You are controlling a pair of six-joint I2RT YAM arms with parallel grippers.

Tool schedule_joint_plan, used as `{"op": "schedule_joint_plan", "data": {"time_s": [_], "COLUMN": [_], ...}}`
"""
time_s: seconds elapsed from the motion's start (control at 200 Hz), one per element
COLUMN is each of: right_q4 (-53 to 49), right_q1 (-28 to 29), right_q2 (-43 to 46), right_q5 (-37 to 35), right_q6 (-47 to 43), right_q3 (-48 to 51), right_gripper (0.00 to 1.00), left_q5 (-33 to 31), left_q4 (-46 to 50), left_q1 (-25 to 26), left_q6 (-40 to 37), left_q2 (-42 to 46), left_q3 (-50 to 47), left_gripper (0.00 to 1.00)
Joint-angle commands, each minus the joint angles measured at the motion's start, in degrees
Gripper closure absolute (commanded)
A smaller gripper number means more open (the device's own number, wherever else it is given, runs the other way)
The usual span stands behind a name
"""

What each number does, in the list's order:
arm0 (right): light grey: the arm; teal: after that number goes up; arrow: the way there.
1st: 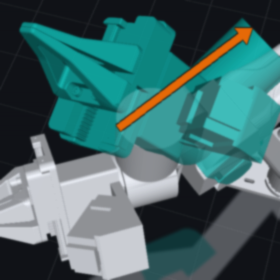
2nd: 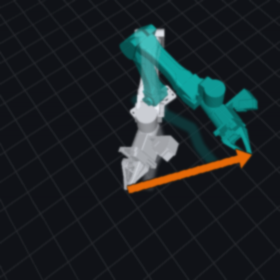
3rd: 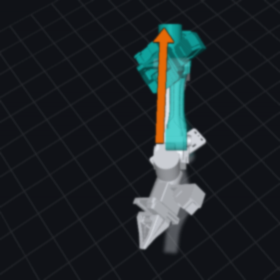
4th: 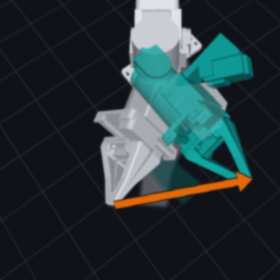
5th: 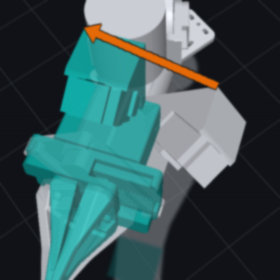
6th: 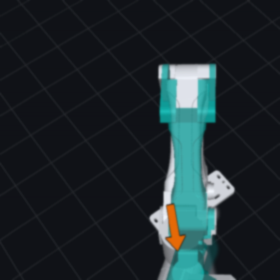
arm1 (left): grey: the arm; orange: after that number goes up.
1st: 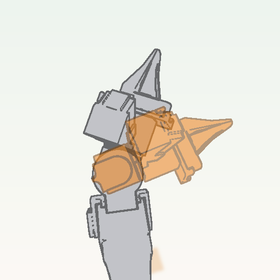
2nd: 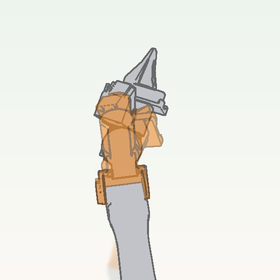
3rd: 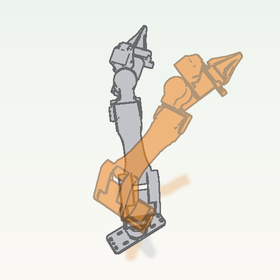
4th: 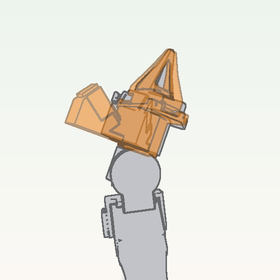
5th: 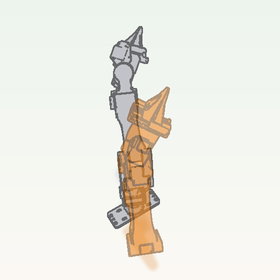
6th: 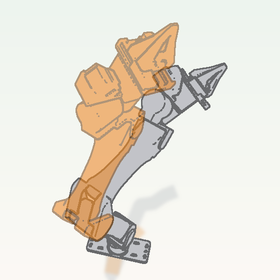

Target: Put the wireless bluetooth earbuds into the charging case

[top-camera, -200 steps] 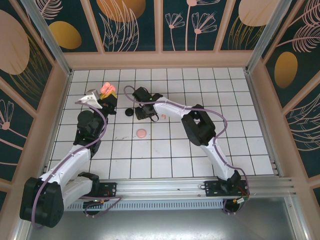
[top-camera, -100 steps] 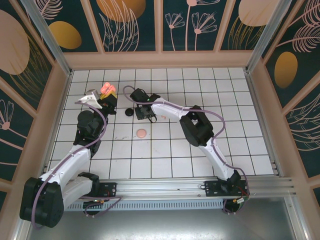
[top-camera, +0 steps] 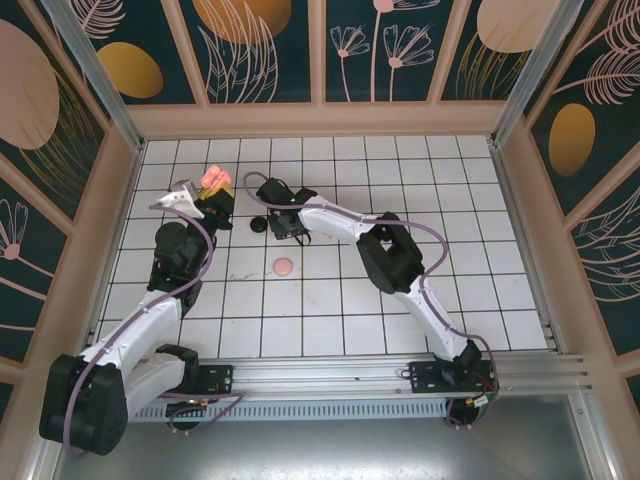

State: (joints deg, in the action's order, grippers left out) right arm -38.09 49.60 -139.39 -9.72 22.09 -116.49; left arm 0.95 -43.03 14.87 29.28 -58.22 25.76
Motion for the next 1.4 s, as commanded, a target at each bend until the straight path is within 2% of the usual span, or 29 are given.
{"op": "schedule_joint_plan", "data": {"time_s": [0.0, 0.35, 0.616, 0.671, 0.806, 0.871, 1.036, 1.396], "right_q4": [-2.4, -2.9, -2.3, -1.6, -1.7, -2.0, -2.3, -2.5], "right_q1": [0.9, 1.5, 1.5, 1.3, 1.0, 1.0, 1.3, 2.3], "right_q2": [-2.6, -3.3, -1.4, -0.5, -0.2, -0.2, 0.0, 0.0], "right_q5": [-0.4, -1.0, -2.4, -2.2, -1.6, -1.9, -2.6, -3.2], "right_q6": [1.5, 2.1, 2.7, 2.8, 3.0, 3.3, 4.0, 4.6], "right_q3": [-1.8, -3.0, -1.9, -1.1, -0.9, -0.7, 0.1, 0.3], "right_gripper": [0.66, 0.74, 0.76, 0.75, 0.59, 0.56, 0.57, 0.63], "left_q5": [-0.2, -0.3, -0.2, -0.2, 0.1, 0.1, 0.2, 0.2], "left_q4": [-2.5, -2.9, -2.5, -2.4, -2.6, -2.8, -2.9, -2.9], "left_q1": [-0.4, -0.5, -0.4, -0.5, -0.4, -0.4, -0.5, -0.4], "left_q6": [1.0, 1.5, 1.5, 1.4, 1.7, 1.9, 2.1, 2.2], "left_q2": [0.8, 0.7, 0.9, 1.0, 1.0, 1.0, 1.1, 1.1], "left_q3": [-0.4, -0.8, -0.6, -0.4, -0.4, -0.5, -0.6, -0.6], "left_gripper": [1.00, 1.00, 1.00, 1.00, 1.00, 1.00, 1.00, 1.00]}}
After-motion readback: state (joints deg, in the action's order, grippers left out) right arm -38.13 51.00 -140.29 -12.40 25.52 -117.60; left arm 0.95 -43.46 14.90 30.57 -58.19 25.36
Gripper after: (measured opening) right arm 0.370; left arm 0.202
